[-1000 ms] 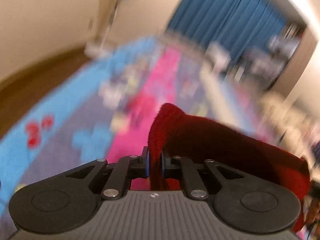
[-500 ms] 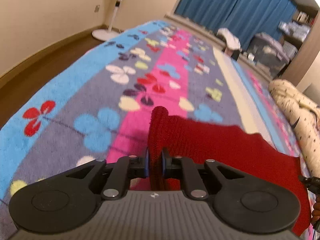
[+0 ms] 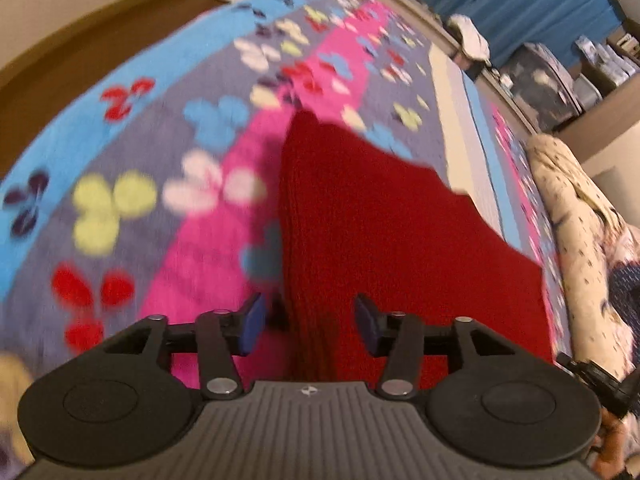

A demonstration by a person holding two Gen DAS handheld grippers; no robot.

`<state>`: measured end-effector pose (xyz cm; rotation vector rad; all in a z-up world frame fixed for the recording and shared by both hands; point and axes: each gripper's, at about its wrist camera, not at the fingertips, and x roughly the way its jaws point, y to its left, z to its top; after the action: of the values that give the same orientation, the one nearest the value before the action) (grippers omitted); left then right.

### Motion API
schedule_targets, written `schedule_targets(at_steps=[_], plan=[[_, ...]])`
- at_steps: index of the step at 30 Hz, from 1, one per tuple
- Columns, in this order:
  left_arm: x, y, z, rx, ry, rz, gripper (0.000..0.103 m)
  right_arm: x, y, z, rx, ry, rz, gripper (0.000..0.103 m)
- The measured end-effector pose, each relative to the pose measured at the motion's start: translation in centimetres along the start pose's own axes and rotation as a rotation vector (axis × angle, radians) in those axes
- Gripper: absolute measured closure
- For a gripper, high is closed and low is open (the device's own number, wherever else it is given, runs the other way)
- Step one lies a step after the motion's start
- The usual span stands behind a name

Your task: Fold small clothes

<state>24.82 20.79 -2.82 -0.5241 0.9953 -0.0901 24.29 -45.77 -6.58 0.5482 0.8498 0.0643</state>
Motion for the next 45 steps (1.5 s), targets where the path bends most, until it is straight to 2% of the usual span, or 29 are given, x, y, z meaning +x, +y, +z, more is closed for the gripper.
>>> schedule_targets(at_steps=[4,5,6,7,8,9,10,11,13,16,18,21,23,25,27,28,30,32,34,36,37,38,40,41,42,43,45], plan=[[-1.2,0.3,-3.3,0.046,0.023,-0.026,0.050,-1.0,0.4,-3.0,-0.045,0.017,-0.026,0.042],[-1.1,0.1,-3.8,0.078,0.027,-0.016,0.055,-1.0,0.5,-3.6,-0.043,0.023,-0.028,0.042],[-0.9,0.0,-4.1,0.098,0.038,0.000,0.071,-0.8,0.4,-4.1,-0.040,0.038,-0.022,0.042],[-0.6,0.0,-4.3,0.105,0.055,0.001,0.082,-0.5,0.5,-4.3,-0.040,0.043,-0.015,0.044],[-0.4,-0.2,-4.4,0.129,0.057,0.011,0.084,-0.5,0.5,-4.5,-0.044,0.040,-0.011,0.048],[-0.4,-0.4,-4.6,0.165,0.050,0.028,0.086,-0.7,0.7,-4.6,-0.055,0.031,-0.018,0.063],[-0.5,-0.4,-4.6,0.177,0.039,0.029,0.088,-0.9,0.9,-4.7,-0.073,0.014,-0.034,0.088],[-0.9,-0.3,-4.5,0.164,0.022,0.018,0.088,-1.2,0.9,-4.7,-0.074,-0.007,-0.042,0.088],[-2.4,0.0,-4.4,0.132,-0.035,-0.020,0.089,-2.8,0.0,-4.2,0.025,-0.058,0.025,0.090],[-5.3,0.4,-4.8,0.109,-0.114,-0.093,0.090,-6.7,-0.2,-3.8,0.066,-0.162,0.119,0.091],[-7.2,0.6,-5.6,0.119,-0.150,-0.122,0.090,-9.2,0.0,-4.3,0.062,-0.196,0.166,0.091],[-9.1,1.6,-7.2,0.141,-0.131,-0.161,0.090,-12.6,-0.3,-5.8,0.058,-0.237,0.204,0.091],[-8.6,2.4,-8.5,0.169,-0.042,-0.131,0.090,-13.4,-1.7,-6.9,0.074,-0.203,0.174,0.091],[-7.0,2.7,-9.7,0.219,0.064,-0.065,0.089,-11.9,-3.0,-8.0,0.083,-0.057,0.083,0.090],[-6.2,2.1,-10.4,0.299,0.098,-0.001,0.087,-9.4,-3.6,-9.6,0.025,0.120,-0.041,0.088],[-6.2,1.7,-10.5,0.328,0.091,0.020,0.082,-9.1,-3.6,-10.0,-0.003,0.143,-0.073,0.087],[-7.0,1.0,-10.2,0.363,0.028,0.047,0.072,-9.9,-3.2,-9.9,-0.053,0.104,-0.072,0.086],[-8.4,-0.2,-9.9,0.403,-0.073,0.061,0.071,-11.4,-2.7,-9.7,-0.089,0.013,-0.073,0.085],[-9.3,-1.0,-9.7,0.415,-0.132,-0.001,0.071,-12.7,-2.2,-9.3,-0.116,-0.078,-0.050,0.082],[-8.9,-2.0,-9.9,0.437,-0.111,-0.058,0.071,-12.7,-1.6,-8.9,-0.163,-0.111,0.014,0.082],[-8.2,-2.6,-10.2,0.470,-0.078,-0.055,0.071,-12.4,-1.2,-9.0,-0.199,-0.096,0.030,0.082],[-7.1,-3.1,-10.7,0.510,-0.023,-0.022,0.071,-11.6,-0.6,-9.3,-0.244,-0.061,0.019,0.083],[-4.4,-3.2,-11.7,0.557,0.105,0.088,0.075,-8.8,-0.4,-10.2,-0.327,0.075,-0.109,0.082],[-3.7,-3.3,-12.1,0.578,0.121,0.117,0.076,-7.5,-0.7,-10.7,-0.352,0.135,-0.182,0.076],[-3.8,-3.8,-12.1,0.594,0.105,0.123,0.075,-7.1,-0.8,-10.8,-0.360,0.151,-0.210,0.063],[-4.2,-4.2,-12.0,0.598,0.077,0.113,0.075,-7.5,-0.6,-10.5,-0.363,0.124,-0.213,0.064],[-4.8,-4.3,-11.9,0.587,0.051,0.112,0.075,-8.8,-0.4,-9.9,-0.348,0.057,-0.166,0.064]])
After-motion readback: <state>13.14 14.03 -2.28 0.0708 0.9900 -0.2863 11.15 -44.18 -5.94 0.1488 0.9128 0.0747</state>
